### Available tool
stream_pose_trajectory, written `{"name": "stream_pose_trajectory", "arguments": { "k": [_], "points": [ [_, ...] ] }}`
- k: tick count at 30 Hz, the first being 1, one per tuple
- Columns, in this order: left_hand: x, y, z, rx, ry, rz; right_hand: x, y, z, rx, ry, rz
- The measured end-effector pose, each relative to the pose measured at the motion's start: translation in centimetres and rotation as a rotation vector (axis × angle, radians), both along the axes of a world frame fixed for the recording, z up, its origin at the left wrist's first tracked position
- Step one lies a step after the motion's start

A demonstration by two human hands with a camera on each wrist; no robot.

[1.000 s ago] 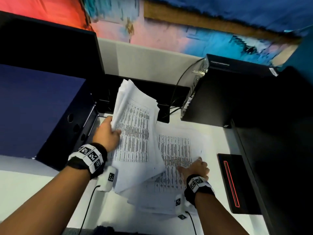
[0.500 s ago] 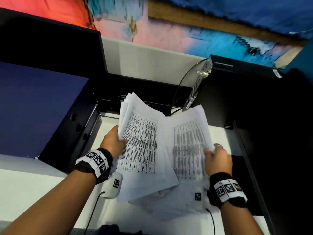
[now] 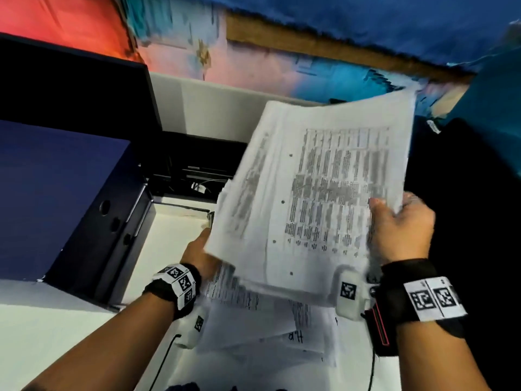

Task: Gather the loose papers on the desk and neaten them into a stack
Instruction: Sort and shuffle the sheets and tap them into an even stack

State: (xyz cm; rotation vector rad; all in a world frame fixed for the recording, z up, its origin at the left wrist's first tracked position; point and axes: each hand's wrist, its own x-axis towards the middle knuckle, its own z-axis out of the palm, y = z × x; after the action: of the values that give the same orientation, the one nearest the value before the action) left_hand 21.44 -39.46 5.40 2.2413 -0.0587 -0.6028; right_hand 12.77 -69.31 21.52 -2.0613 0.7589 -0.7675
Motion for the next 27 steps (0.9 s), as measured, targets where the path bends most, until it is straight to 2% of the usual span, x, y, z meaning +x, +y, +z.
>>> {"name": "stream_pose_trajectory", "arguments": {
  "k": [3,6,8,10,13,16,18,20,22,25,27],
  "points": [
    [0.2,0.6,1.2,-0.398,0.292,0.238,1.1,0.8,-4.3,0.240,0.136,0.069],
    [0.9,1.4,0.9,-0.560,0.479,0.456,2.0,0.7,-11.4,0.307,0.421,0.133],
    [1.1,1.4,0.4,-0.640,0.605,0.493,2.5,1.3,-15.5,0.308,0.629,0.148],
    [1.3,0.8,0.4,-0.497,0.609,0.420,2.7,3.1,-18.3,0.259,0.799,0.178],
    [1.4,-0.7,-0.6,-0.097,0.360,0.138,3.2,6.8,-20.5,0.190,0.917,0.268],
    [1.3,-2.0,-1.1,0.066,0.148,0.087,2.8,8.4,-21.5,0.234,0.889,0.307],
    [0.9,-2.1,-0.8,0.070,0.029,0.116,2.0,7.9,-21.5,0.231,0.853,0.285],
    [0.4,-1.3,0.3,-0.116,-0.006,0.140,1.5,6.6,-20.5,0.291,0.737,0.243],
    [0.0,0.1,2.1,-0.342,0.023,0.164,1.4,5.0,-18.6,0.475,0.517,0.194],
    [0.3,1.4,5.1,-0.537,0.008,0.183,1.8,4.2,-12.9,0.711,0.219,0.246],
    [0.8,0.8,7.6,-0.636,-0.054,0.185,2.4,4.3,-8.9,0.657,0.094,0.268]
  ]
}}
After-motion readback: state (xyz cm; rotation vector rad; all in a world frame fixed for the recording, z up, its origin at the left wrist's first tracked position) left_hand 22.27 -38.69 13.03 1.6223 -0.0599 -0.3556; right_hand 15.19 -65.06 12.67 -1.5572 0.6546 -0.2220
